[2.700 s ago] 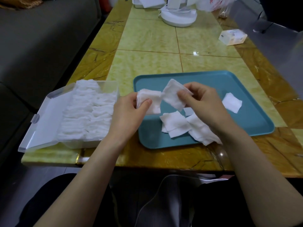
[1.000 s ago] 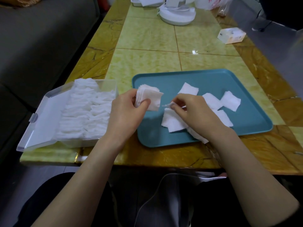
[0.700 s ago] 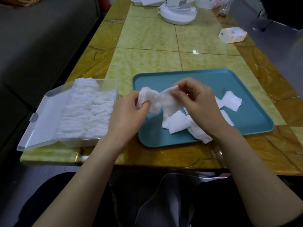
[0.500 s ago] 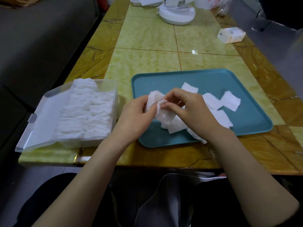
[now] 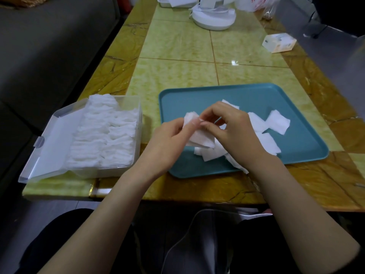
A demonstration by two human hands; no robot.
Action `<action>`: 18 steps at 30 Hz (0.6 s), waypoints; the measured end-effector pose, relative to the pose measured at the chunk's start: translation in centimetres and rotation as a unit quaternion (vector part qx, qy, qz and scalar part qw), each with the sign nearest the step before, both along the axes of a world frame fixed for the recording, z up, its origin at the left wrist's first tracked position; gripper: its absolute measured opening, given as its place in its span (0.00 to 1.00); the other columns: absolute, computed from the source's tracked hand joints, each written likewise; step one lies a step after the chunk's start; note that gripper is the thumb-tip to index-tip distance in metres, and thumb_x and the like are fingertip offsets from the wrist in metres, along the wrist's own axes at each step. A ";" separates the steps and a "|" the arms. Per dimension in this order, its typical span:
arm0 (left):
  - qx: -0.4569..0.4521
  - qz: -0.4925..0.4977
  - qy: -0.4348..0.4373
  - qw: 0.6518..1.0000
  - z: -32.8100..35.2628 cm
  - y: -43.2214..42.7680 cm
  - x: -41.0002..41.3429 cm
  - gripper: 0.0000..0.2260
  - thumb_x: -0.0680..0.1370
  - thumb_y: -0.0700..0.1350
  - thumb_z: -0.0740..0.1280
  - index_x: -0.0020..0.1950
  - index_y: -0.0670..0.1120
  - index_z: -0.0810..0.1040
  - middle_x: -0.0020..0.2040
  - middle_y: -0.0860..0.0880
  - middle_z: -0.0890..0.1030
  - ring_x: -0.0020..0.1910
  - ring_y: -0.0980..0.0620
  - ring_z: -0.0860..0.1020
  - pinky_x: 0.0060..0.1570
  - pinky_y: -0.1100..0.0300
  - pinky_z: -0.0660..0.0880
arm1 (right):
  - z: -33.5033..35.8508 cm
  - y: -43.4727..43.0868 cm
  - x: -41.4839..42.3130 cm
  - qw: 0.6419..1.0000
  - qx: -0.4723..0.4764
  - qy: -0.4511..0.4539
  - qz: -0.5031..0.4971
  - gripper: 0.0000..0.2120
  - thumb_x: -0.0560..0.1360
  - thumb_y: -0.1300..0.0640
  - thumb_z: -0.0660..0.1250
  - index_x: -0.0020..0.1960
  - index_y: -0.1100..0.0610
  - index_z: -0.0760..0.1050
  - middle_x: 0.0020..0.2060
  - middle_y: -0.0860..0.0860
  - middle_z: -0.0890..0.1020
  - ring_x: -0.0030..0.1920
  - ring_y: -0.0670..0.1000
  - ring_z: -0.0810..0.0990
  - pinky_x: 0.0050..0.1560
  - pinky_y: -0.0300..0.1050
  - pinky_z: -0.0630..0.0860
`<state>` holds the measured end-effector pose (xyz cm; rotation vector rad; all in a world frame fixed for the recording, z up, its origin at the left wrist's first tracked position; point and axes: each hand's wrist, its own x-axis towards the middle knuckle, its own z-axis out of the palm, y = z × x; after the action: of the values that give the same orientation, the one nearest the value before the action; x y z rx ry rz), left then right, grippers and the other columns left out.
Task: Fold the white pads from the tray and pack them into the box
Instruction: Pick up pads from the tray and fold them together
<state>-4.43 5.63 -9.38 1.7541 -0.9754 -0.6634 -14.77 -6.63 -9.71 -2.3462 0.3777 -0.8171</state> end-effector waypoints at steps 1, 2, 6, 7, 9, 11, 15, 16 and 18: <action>-0.005 0.003 -0.014 1.000 0.0 0.0 0.0 0.23 0.72 0.61 0.61 0.49 0.43 0.81 0.45 0.41 0.83 0.48 0.40 0.80 0.51 0.38 0.74 | 0.0 0.0 0.0 1.000 0.018 -0.007 -0.004 0.01 0.73 0.58 0.69 0.43 0.56 0.77 0.37 0.43 0.75 0.40 0.41 0.75 0.43 0.30 0.71; -0.009 0.015 -0.031 0.999 -0.1 -0.1 0.0 0.20 0.72 0.58 0.63 0.49 0.43 0.81 0.43 0.41 0.83 0.46 0.40 0.80 0.49 0.38 0.75 | 0.1 0.0 0.1 0.999 0.031 -0.014 -0.009 0.01 0.73 0.59 0.68 0.44 0.55 0.77 0.38 0.43 0.75 0.41 0.42 0.75 0.44 0.30 0.71; -0.025 0.104 -0.045 0.993 -0.2 -0.3 0.8 0.15 0.70 0.52 0.63 0.47 0.43 0.80 0.42 0.42 0.83 0.44 0.42 0.80 0.47 0.42 0.75 | 0.5 -1.1 -0.4 0.995 0.071 0.011 -0.065 0.05 0.74 0.56 0.68 0.48 0.52 0.74 0.45 0.44 0.74 0.45 0.43 0.76 0.46 0.31 0.72; -0.028 0.120 -0.044 0.991 -0.1 -0.3 1.0 0.16 0.70 0.52 0.64 0.48 0.42 0.80 0.42 0.42 0.83 0.44 0.43 0.80 0.47 0.43 0.75 | 0.4 -1.6 -0.8 0.993 0.075 0.057 -0.064 0.07 0.73 0.54 0.70 0.48 0.51 0.73 0.46 0.44 0.75 0.45 0.44 0.76 0.46 0.32 0.73; -0.032 0.137 -0.055 0.989 -0.1 -0.2 1.3 0.13 0.73 0.49 0.66 0.48 0.40 0.80 0.41 0.43 0.82 0.41 0.46 0.79 0.45 0.47 0.75 | -0.1 -2.5 -1.6 0.978 0.038 0.203 -0.029 0.13 0.69 0.51 0.73 0.50 0.47 0.73 0.48 0.43 0.76 0.48 0.44 0.75 0.51 0.39 0.73; -0.028 0.147 -0.080 0.986 -0.3 -0.2 1.5 0.08 0.76 0.45 0.67 0.47 0.40 0.79 0.39 0.46 0.81 0.37 0.51 0.75 0.42 0.50 0.73 | -0.8 -2.7 -2.3 0.944 -0.006 0.331 0.014 0.21 0.65 0.48 0.75 0.55 0.46 0.74 0.51 0.43 0.75 0.53 0.44 0.72 0.55 0.43 0.70; -0.018 0.153 -0.105 0.983 -0.6 -0.3 1.6 0.07 0.77 0.44 0.66 0.46 0.40 0.79 0.35 0.49 0.78 0.34 0.55 0.72 0.37 0.55 0.67 | -1.1 -2.3 -2.5 0.921 -0.025 0.389 0.026 0.23 0.67 0.49 0.74 0.60 0.46 0.72 0.54 0.43 0.72 0.57 0.44 0.69 0.56 0.45 0.69; -0.016 0.153 -0.107 0.982 -0.6 -0.4 1.6 0.07 0.77 0.44 0.66 0.46 0.40 0.79 0.34 0.50 0.77 0.33 0.56 0.71 0.36 0.56 0.66 | -1.0 -2.3 -2.4 0.924 -0.040 0.381 0.019 0.21 0.69 0.50 0.72 0.60 0.46 0.73 0.55 0.44 0.73 0.57 0.45 0.71 0.55 0.45 0.70; -0.011 0.154 -0.111 0.982 -0.7 -0.4 1.6 0.07 0.77 0.44 0.66 0.46 0.41 0.79 0.33 0.53 0.75 0.31 0.58 0.70 0.34 0.58 0.65 | -0.8 -2.1 -2.3 0.928 -0.068 0.366 0.001 0.16 0.72 0.51 0.68 0.60 0.47 0.74 0.56 0.46 0.75 0.57 0.47 0.73 0.53 0.45 0.70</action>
<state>-2.82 5.27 -10.04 1.9349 -0.8280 -0.2623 -17.05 -8.70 -10.47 -2.7157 0.6344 0.0815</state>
